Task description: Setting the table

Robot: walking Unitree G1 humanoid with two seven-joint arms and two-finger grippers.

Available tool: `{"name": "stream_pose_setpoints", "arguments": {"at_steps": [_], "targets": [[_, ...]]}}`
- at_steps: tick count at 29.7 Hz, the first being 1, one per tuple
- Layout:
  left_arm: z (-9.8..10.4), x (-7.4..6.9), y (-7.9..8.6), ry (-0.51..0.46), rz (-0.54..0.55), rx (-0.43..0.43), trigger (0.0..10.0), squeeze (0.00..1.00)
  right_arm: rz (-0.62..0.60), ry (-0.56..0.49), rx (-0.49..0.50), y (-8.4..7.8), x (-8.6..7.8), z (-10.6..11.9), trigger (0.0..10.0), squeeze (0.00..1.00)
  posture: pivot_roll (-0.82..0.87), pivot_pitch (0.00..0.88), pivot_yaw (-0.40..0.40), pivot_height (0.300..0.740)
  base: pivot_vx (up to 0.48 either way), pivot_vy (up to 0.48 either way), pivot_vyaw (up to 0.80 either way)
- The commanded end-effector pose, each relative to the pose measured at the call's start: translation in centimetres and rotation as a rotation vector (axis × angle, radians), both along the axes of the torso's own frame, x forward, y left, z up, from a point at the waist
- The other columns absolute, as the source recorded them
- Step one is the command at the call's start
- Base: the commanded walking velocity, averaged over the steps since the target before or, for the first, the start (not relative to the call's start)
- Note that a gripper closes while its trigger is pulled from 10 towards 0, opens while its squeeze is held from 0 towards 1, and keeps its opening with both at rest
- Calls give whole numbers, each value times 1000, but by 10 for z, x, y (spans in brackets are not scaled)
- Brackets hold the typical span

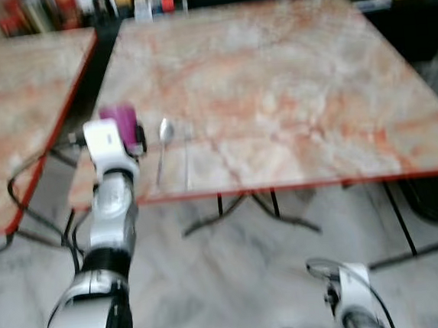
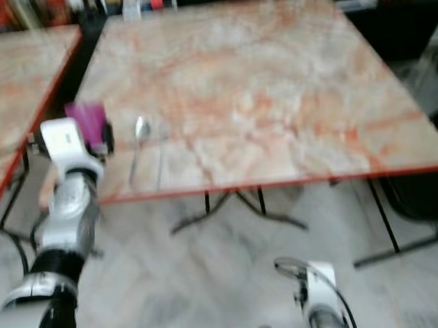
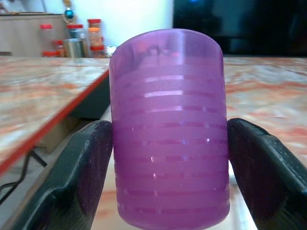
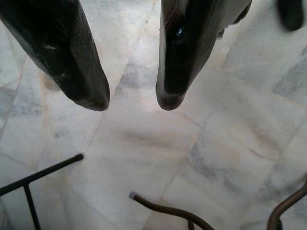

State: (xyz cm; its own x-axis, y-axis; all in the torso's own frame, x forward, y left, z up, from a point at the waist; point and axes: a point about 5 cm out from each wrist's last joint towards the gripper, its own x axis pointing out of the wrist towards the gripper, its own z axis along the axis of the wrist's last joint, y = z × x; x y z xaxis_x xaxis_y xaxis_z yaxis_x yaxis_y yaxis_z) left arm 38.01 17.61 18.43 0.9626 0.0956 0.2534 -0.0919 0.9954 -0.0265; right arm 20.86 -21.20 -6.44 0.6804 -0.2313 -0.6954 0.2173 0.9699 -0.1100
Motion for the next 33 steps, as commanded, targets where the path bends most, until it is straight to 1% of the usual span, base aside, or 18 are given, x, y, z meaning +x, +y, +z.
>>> {"name": "stream_pose_setpoints", "arguments": {"at_steps": [1, 14, 23, 30, 33], "targets": [[1, -2, 12, -2, 29, -5, 10000, 0, 2, 12, 26, 8, -3, -3, 10000, 0, -56, 123, 29, 740, 0, 480, 0], [1, -4, 17, 1, 26, 3, 10000, 0, 1, 26, 36, 9, -6, -5, 10000, 0, -48, 96, 40, 740, 0, 480, 0], [0, -5, 17, 6, 18, 6, 10000, 0, 2, 28, 37, 10, -7, -6, 10000, 0, -46, 88, 39, 740, 0, 480, 0], [2, -5, 17, 5, 20, 6, 10000, 0, 2, 13, 38, 9, -3, -4, 10000, 0, -39, 114, 38, 740, 0, 480, 0], [2, -5, 17, 2, 17, 6, 10000, 0, -1, 2, 41, 9, 0, -2, 10000, 0, -38, 123, 36, 740, 0, 275, 0]]}}
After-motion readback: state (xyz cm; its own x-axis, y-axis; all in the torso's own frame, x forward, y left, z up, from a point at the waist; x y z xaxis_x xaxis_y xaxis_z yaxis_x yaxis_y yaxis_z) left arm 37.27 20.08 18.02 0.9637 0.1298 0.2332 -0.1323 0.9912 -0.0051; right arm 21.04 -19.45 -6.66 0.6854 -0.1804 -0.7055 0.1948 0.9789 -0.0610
